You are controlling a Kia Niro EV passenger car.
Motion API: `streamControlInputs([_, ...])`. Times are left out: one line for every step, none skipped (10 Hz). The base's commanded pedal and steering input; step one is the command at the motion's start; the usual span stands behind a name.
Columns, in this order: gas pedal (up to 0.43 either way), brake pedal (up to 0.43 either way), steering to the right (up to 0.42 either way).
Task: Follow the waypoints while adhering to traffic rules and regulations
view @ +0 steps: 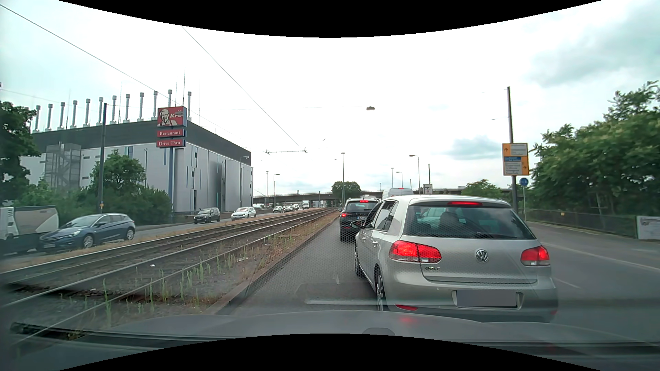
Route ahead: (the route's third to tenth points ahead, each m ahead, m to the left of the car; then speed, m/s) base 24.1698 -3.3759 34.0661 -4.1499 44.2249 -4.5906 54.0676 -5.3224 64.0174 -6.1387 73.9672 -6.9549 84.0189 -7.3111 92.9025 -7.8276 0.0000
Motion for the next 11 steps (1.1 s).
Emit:
streamControlInputs([0.000, 0.244, 0.001])
streamControlInputs([0.000, 0.250, 0.001])
streamControlInputs([0.000, 0.244, 0.001])
streamControlInputs([0.000, 0.244, 0.001])
streamControlInputs([0.000, 0.244, 0.001])
streamControlInputs([0.000, 0.244, 0.001])
streamControlInputs([0.000, 0.244, 0.001])
streamControlInputs([0.000, 0.250, 0.001])
streamControlInputs([0.000, 0.244, 0.001])
streamControlInputs([0.000, 0.244, 0.001])
streamControlInputs([0.000, 0.244, 0.001])
